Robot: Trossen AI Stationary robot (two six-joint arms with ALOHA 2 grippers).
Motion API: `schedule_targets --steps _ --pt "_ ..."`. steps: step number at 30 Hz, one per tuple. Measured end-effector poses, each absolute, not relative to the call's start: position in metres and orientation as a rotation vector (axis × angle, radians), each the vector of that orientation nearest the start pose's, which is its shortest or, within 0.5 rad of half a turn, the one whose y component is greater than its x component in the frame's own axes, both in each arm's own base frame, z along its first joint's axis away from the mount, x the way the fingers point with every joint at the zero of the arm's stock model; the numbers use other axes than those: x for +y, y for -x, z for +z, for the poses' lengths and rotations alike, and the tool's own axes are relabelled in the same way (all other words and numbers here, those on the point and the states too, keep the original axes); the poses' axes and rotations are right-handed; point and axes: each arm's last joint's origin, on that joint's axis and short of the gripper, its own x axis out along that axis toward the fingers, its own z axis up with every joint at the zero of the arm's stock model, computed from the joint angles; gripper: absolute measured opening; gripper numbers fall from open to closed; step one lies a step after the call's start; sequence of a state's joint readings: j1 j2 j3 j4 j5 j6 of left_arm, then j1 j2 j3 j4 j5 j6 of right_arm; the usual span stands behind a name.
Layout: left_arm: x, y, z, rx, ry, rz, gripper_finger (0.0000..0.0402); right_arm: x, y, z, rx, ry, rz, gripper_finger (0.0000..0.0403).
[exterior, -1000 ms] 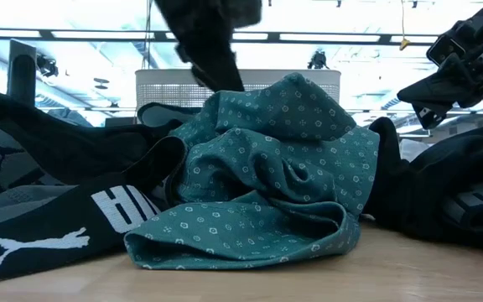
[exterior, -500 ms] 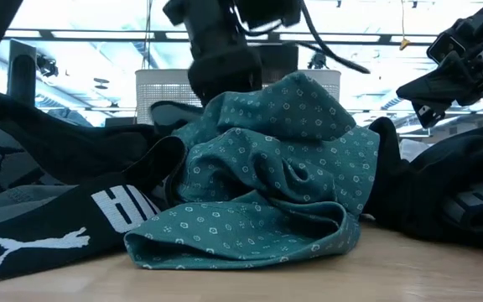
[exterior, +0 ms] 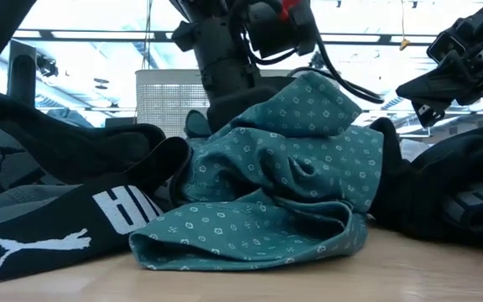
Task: Sort clothes
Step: Put the green polo shirt into the laundry bin
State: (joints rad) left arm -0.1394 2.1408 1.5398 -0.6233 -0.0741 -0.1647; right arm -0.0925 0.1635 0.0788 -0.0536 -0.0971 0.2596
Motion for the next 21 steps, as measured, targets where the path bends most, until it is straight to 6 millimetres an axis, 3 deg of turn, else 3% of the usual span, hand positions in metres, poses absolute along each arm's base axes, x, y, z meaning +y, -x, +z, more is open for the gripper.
schedule_targets --steps 2,6,11,21 --pt "-0.059 -0.428 0.15 1.207 0.02 0.03 0.0016 -0.007 -0.104 0.172 0.137 -0.272 -0.014 0.002" --pt "-0.061 -0.432 0.164 1.179 0.019 0.029 0.0013 -0.007 -0.104 0.172 0.137 -0.272 -0.014 0.002" --pt "-0.065 -0.435 0.205 1.084 -0.013 0.038 0.0006 -0.007 -0.104 0.172 0.136 -0.272 -0.014 0.002" --pt "-0.07 -0.423 0.276 1.012 -0.096 0.118 0.0002 -0.007 -0.104 0.173 0.13 -0.272 -0.013 0.002"
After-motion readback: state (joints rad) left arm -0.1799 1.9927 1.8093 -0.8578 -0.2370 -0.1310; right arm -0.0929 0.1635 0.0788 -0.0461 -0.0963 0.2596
